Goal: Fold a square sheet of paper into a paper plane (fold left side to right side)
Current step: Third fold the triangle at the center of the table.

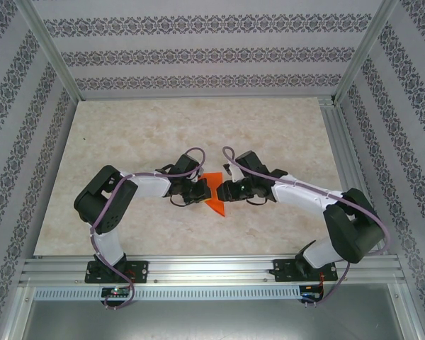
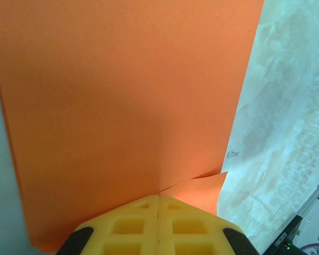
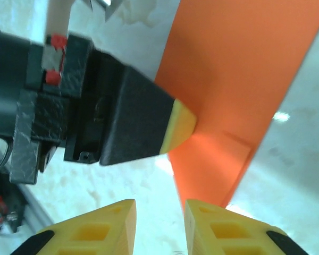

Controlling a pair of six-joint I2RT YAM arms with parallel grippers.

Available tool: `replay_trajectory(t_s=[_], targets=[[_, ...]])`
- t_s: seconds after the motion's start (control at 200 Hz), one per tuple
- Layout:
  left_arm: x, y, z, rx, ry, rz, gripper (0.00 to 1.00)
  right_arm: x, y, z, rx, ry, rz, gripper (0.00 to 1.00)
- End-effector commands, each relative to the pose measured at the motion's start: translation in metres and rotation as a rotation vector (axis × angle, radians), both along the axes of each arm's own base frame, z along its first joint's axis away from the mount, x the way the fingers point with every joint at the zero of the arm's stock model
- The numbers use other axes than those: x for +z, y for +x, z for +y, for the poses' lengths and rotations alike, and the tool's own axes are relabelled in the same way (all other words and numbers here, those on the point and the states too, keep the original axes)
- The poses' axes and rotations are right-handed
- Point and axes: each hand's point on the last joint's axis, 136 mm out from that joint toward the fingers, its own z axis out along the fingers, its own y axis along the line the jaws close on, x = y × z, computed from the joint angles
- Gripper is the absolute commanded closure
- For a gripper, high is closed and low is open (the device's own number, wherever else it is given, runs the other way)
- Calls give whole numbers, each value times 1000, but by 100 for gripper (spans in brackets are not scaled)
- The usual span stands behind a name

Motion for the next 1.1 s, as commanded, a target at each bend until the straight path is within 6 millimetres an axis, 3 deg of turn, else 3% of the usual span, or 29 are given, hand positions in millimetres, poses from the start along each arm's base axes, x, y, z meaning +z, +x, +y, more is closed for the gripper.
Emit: replay_trajectory(t_s=[0.0,0.37,1.094], targets=[[-44,-27,28,6,163,92,93,3,-19,19,0,113,108,70],[-44,-27,28,6,166,94,94,-35,-21,19,-33,67,211,71],[-46,-26,30,1,185,94,95,-71,-44,5,-22,-49,313,72]])
